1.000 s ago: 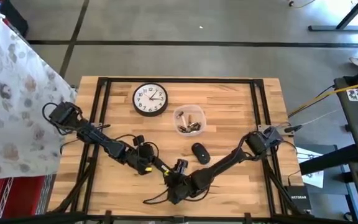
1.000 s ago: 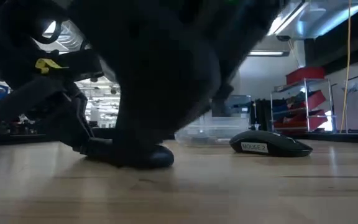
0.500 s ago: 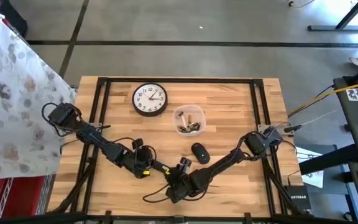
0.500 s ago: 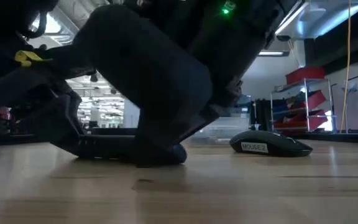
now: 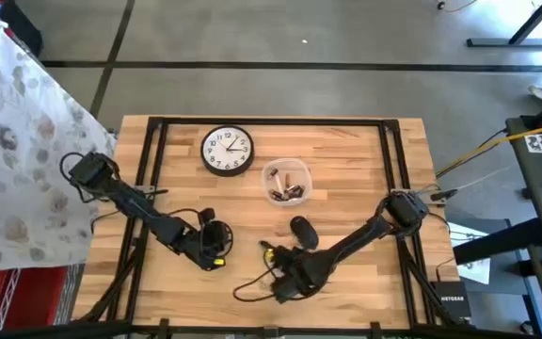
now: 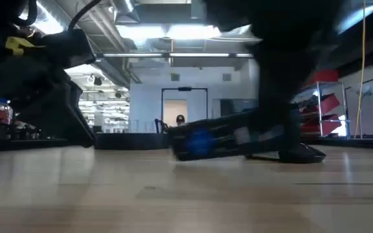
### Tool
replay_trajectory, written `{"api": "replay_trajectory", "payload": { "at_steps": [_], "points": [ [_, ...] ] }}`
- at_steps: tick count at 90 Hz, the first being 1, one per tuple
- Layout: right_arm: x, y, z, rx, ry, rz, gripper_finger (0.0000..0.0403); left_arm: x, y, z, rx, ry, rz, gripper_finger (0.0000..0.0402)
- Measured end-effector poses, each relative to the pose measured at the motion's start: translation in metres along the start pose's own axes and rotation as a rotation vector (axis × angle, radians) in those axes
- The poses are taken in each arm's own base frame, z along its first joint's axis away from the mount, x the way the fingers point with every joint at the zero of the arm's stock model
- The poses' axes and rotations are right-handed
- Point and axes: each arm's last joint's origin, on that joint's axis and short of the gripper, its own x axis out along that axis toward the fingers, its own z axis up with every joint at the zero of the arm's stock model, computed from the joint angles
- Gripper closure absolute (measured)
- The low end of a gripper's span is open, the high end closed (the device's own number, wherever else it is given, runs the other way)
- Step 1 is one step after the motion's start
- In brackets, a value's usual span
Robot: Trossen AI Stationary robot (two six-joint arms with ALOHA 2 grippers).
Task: Insert battery
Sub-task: Close the remote control battery cover
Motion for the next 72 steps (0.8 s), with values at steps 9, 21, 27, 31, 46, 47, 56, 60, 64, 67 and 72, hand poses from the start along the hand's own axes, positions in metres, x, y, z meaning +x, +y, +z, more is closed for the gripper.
{"api": "replay_trajectory", "payload": {
  "at_steps": [9,21,27,31,46,47,56,60,64,67,72],
  "points": [
    [-0.005,0.002,-0.011,0.017,0.093,0.018,0.0342,0.000,0.000,0.000,0.002,-0.002,0.005,0.0306],
    [-0.004,0.010,-0.030,0.067,0.201,0.094,0.0342,0.000,0.000,0.000,0.004,-0.004,0.008,0.0306],
    [-0.001,0.012,-0.043,0.108,0.234,0.103,0.0343,-0.001,-0.001,-0.001,0.007,-0.005,0.006,0.0306],
    [-0.002,0.013,-0.051,0.148,0.260,0.105,0.0343,-0.001,-0.001,-0.001,0.009,-0.006,0.005,0.0306],
    [-0.007,0.006,-0.083,0.320,0.298,0.065,0.0343,-0.003,-0.003,-0.001,0.008,-0.014,-0.006,0.0306],
    [-0.008,0.005,-0.085,0.335,0.300,0.063,0.0343,-0.003,-0.003,-0.001,0.007,-0.014,-0.006,0.0306],
    [-0.017,-0.011,-0.101,0.453,0.278,0.036,0.0343,-0.002,-0.004,0.000,0.010,-0.026,-0.014,0.0306],
    [-0.020,-0.021,-0.109,0.501,0.253,0.019,0.0343,-0.003,-0.005,0.001,0.012,-0.035,-0.022,0.0306],
    [-0.022,-0.032,-0.116,0.553,0.224,0.012,0.0343,-0.003,-0.005,0.002,0.009,-0.042,-0.027,0.0306],
    [-0.025,-0.039,-0.121,0.592,0.208,0.021,0.0343,-0.003,-0.006,0.003,0.007,-0.050,-0.032,0.0306],
    [-0.028,-0.054,-0.128,0.653,0.186,0.035,0.0343,-0.003,-0.007,0.004,0.017,-0.059,-0.038,0.0306]
  ]
}}
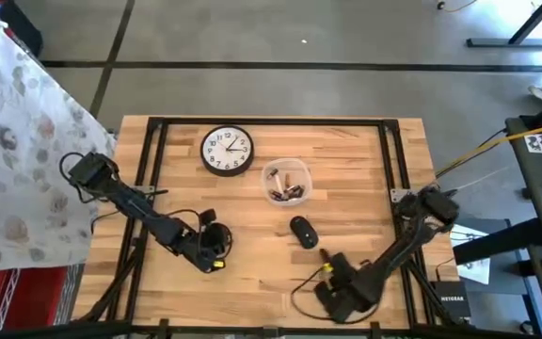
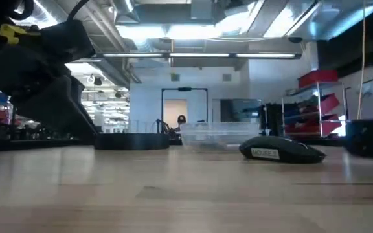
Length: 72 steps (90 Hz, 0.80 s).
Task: Insert battery
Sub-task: Close the remote control battery cover, then insert the silver battery into the computer mouse
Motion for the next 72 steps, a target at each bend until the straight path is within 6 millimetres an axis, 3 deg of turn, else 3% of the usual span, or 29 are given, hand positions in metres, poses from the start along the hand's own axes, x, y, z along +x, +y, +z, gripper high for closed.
{"api": "replay_trajectory", "payload": {
  "at_steps": [10,24,34,48,57,72],
  "points": [
    [0.008,-0.030,0.009,0.085,-0.056,0.051,0.0343,0.000,-0.001,0.002,0.006,-0.015,-0.010,0.0306],
    [0.024,-0.057,0.031,0.184,-0.138,0.222,0.0342,0.000,-0.001,0.002,0.004,-0.017,-0.012,0.0306],
    [0.034,-0.070,0.050,0.248,-0.190,0.282,0.0342,0.000,-0.001,0.002,0.003,-0.017,-0.012,0.0306],
    [0.038,-0.083,0.076,0.283,-0.281,0.234,0.0337,0.000,-0.002,0.002,-0.002,-0.013,-0.019,0.0306],
    [0.035,-0.084,0.090,0.260,-0.307,0.203,0.0305,0.000,-0.002,0.002,-0.016,-0.011,-0.021,0.0306],
    [0.036,-0.085,0.107,0.213,-0.282,0.118,0.0203,0.000,-0.002,0.002,-0.022,-0.011,-0.021,0.0306]
  ]
}}
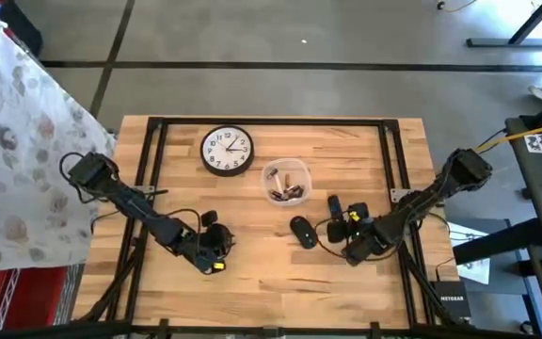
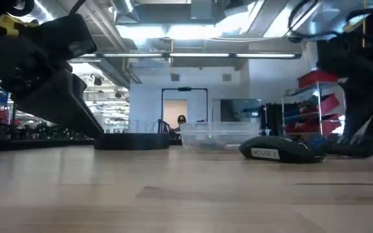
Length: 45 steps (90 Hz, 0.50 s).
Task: Insert battery
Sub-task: Insert the silver battery into the computer mouse
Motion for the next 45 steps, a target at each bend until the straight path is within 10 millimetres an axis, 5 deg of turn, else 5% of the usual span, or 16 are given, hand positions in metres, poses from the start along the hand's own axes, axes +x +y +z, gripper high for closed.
{"api": "replay_trajectory", "payload": {
  "at_steps": [21,45],
  "points": [
    [-0.002,0.010,0.012,-0.097,-0.035,0.001,0.0117,0.000,0.000,0.000,-0.014,0.001,0.001,0.0306],
    [-0.019,0.086,-0.005,-0.470,-0.101,0.352,0.0113,0.000,0.000,-0.002,0.026,0.008,0.006,0.0306]
  ]
}}
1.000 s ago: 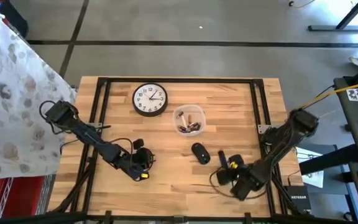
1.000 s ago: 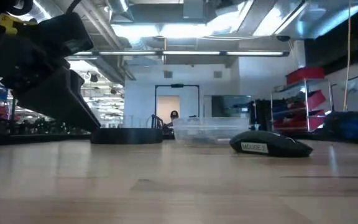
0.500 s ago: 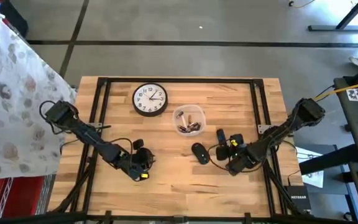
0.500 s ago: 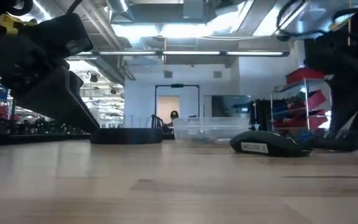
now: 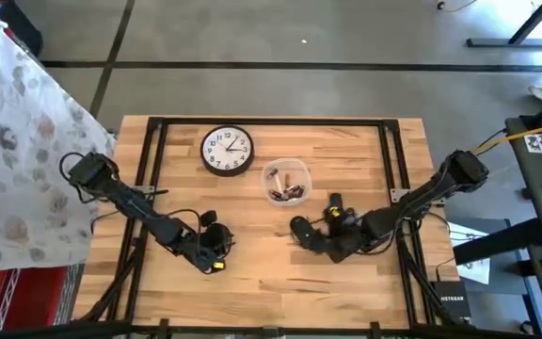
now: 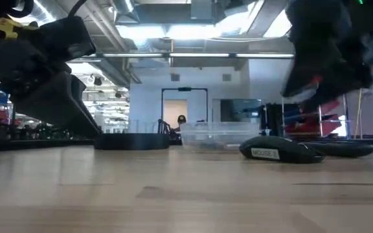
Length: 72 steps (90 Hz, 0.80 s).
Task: Insert battery
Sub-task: Insert the silver battery into the computer mouse
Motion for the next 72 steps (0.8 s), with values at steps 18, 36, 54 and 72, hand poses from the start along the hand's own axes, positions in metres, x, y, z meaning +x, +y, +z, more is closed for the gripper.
{"api": "replay_trajectory", "payload": {
  "at_steps": [18,36,54,72],
  "points": [
    [0.043,0.021,-0.020,-0.156,0.026,-0.151,0.0112,-0.001,-0.001,0.000,0.009,-0.011,-0.001,0.0306],
    [0.075,0.034,-0.032,-0.216,-0.055,-0.330,0.0112,-0.001,-0.001,0.000,0.013,-0.008,-0.001,0.0306],
    [0.077,0.034,-0.033,-0.224,-0.015,-0.500,0.0112,-0.001,-0.002,0.000,0.010,-0.010,-0.001,0.0306],
    [0.082,0.025,-0.035,-0.166,0.043,-0.496,0.0112,-0.001,-0.002,0.000,0.007,-0.012,-0.002,0.0306]
  ]
}}
